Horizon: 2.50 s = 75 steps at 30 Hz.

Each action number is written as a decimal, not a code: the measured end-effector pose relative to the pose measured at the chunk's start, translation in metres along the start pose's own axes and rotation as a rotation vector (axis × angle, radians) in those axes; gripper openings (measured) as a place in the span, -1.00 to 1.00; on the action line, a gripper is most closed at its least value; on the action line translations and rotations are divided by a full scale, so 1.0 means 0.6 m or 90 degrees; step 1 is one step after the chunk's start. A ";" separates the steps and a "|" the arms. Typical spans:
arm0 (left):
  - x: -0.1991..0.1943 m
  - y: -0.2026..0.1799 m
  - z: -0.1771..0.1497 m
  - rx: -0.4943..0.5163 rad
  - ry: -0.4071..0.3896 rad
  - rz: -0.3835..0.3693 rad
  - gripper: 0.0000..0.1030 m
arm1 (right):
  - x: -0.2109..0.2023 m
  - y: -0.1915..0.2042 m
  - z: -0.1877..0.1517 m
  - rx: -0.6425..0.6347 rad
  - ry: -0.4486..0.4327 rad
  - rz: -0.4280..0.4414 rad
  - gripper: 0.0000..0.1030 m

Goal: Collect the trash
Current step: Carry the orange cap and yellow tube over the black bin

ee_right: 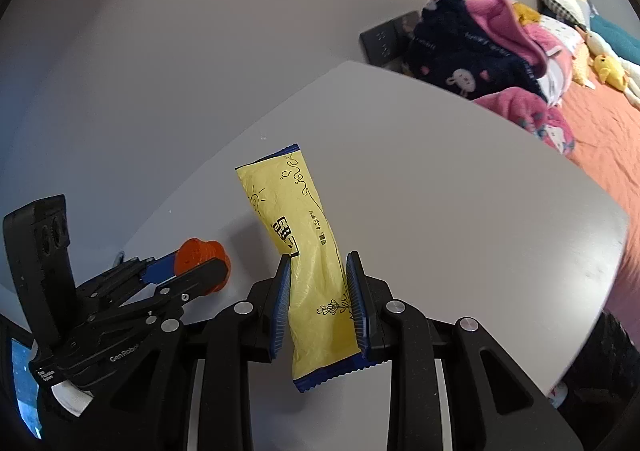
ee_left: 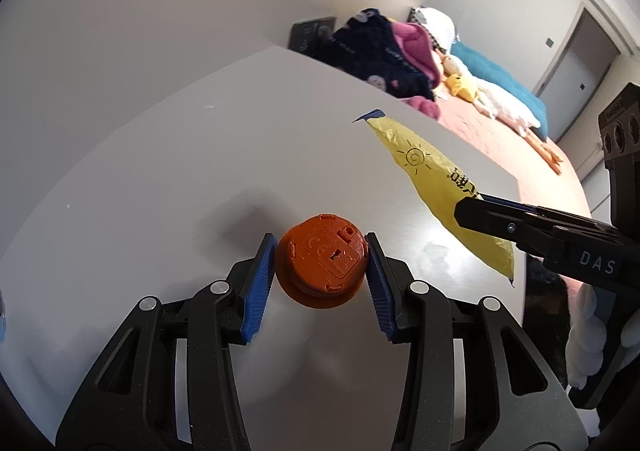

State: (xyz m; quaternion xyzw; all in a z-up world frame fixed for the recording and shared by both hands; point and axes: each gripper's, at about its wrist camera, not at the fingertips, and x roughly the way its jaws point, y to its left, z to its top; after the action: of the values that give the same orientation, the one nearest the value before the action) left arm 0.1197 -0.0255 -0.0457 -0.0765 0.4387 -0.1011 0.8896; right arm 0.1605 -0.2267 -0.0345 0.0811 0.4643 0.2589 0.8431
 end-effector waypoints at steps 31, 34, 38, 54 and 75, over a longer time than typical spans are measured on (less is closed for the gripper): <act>-0.053 -0.219 -0.019 0.122 -0.020 -0.094 -0.16 | -0.230 -0.096 -0.107 0.075 -0.105 -0.034 -0.44; -0.052 -0.235 -0.021 0.130 -0.018 -0.099 -0.16 | -0.243 -0.107 -0.117 0.083 -0.113 -0.044 -0.44; -0.053 -0.255 -0.025 0.139 -0.018 -0.110 -0.16 | -0.263 -0.124 -0.132 0.094 -0.123 -0.052 -0.44; -0.050 -0.371 -0.036 0.207 -0.014 -0.170 -0.16 | -0.356 -0.206 -0.186 0.151 -0.171 -0.103 -0.44; -0.040 -0.494 -0.058 0.281 0.011 -0.251 -0.15 | -0.438 -0.276 -0.247 0.215 -0.212 -0.161 -0.44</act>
State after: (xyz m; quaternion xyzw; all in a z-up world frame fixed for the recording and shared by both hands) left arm 0.0444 -0.3079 0.0180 0.0357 0.3904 -0.3659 0.8441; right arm -0.0162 -0.5177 0.0156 0.2029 0.3625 0.0534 0.9081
